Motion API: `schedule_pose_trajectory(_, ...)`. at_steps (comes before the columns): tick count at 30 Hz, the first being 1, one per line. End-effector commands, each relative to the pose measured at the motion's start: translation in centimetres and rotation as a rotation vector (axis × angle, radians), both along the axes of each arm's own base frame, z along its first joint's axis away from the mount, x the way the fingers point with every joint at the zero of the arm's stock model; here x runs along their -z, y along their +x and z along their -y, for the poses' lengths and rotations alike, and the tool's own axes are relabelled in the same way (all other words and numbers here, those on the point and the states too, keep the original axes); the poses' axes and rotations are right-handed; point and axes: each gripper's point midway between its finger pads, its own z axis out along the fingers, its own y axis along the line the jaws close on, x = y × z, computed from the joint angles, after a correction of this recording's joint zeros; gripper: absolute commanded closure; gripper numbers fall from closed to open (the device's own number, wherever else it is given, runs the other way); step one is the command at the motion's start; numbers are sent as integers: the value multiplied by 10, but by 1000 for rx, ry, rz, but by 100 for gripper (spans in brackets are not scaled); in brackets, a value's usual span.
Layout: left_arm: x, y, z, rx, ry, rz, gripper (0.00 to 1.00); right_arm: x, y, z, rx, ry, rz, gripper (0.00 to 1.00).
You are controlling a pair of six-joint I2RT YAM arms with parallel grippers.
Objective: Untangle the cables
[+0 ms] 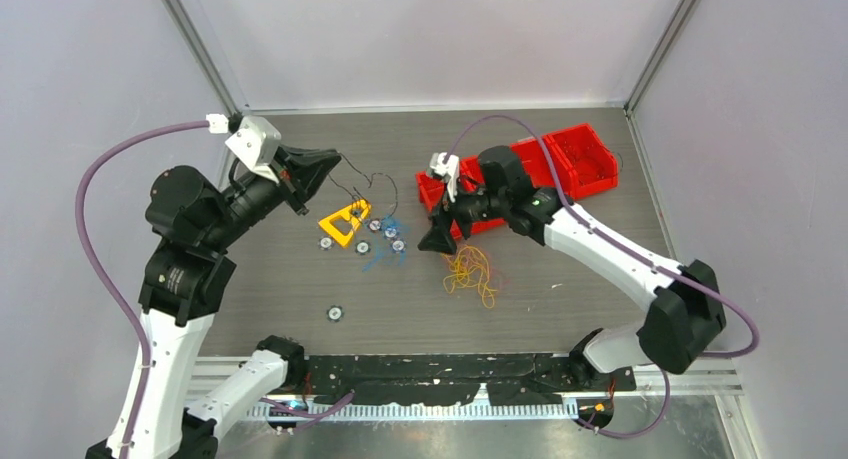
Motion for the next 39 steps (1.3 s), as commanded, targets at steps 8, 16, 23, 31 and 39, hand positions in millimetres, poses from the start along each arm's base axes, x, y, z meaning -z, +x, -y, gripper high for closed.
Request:
schedule_pose_trajectory(8,-33,4,4,4,-130,-19,100,-91,4,-66,-6,301,8,5)
schedule_pose_trajectory(16,-45,6,-9,-74,-165,-14,100,-69,25,-94,36,349,56,48)
schedule_pose_trajectory(23,-62,14,-38,-231,-182,30,100,-27,38,-73,92,261,41,95)
schedule_pose_trajectory(31,-84,17,-59,-328,-197,97,100,59,56,4,181,2,-16,95)
schedule_pose_trajectory(39,-106,21,-75,-404,-217,158,100,80,32,36,139,-89,-87,95)
